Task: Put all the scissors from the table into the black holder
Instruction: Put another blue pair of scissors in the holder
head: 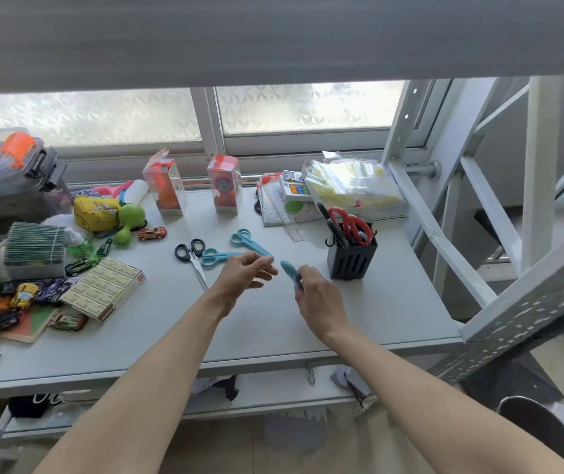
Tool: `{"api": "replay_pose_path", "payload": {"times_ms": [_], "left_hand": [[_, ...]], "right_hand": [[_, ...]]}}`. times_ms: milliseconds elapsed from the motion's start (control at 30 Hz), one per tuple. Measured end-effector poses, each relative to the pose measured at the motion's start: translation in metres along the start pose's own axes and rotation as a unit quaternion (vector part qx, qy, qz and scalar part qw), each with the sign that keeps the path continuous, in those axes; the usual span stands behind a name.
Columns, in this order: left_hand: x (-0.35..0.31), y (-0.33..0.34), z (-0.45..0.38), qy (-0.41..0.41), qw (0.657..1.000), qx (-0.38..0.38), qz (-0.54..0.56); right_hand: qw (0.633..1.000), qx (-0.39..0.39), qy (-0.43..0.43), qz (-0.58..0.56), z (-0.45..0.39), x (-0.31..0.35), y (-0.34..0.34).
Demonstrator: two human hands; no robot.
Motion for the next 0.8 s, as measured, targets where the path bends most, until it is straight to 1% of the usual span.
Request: {"api": "replay_pose_path", "payload": {"times_ms": [100, 167, 333, 433, 467, 533, 600, 700, 800], "left_hand": [[-0.015, 0.017, 0.000, 0.025, 0.999, -0.004, -0.037], [-0.022, 0.035, -0.003, 0.040, 0.996, 0.010, -0.079], [-0.042, 0.082, -0.014, 0.100, 0.984, 0.029, -0.145], [-0.048, 0.104, -0.027, 0.109, 0.979, 0.026, -0.170], [-0.050, 0.109, -0.032, 0.113, 0.976, 0.022, -0.185], [-0.054, 0.116, -0.038, 0.124, 0.971, 0.010, -0.204], [-0.056, 0.121, -0.041, 0.117, 0.970, 0.006, -0.212], [-0.056, 0.126, -0.044, 0.105, 0.971, 0.011, -0.216], [-0.058, 0.127, -0.044, 0.107, 0.970, 0.014, -0.219]], "right_hand": [[0.996, -0.064, -0.001, -0.069, 0.015, -0.020, -0.033], [0.988, -0.120, -0.005, -0.099, 0.025, -0.032, -0.062], [0.954, -0.258, 0.061, -0.142, 0.025, -0.075, -0.138], [0.935, -0.306, 0.082, -0.161, 0.002, -0.090, -0.171], [0.933, -0.309, 0.085, -0.162, -0.007, -0.091, -0.178], [0.939, -0.285, 0.087, -0.171, -0.030, -0.093, -0.180], [0.951, -0.236, 0.085, -0.181, -0.050, -0.091, -0.173], [0.971, -0.170, 0.073, -0.154, -0.066, -0.087, -0.154], [0.983, -0.112, 0.088, -0.115, -0.070, -0.093, -0.133]]}}
Point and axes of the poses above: each hand's wrist, its own z-axis away from the middle knuckle, its own y-axis out of the palm, x = y × z, the point moved 10 cm from there along -z, towards the middle knuckle, and after that the axes turned 3 degrees about -x, right-handed, at the moved point
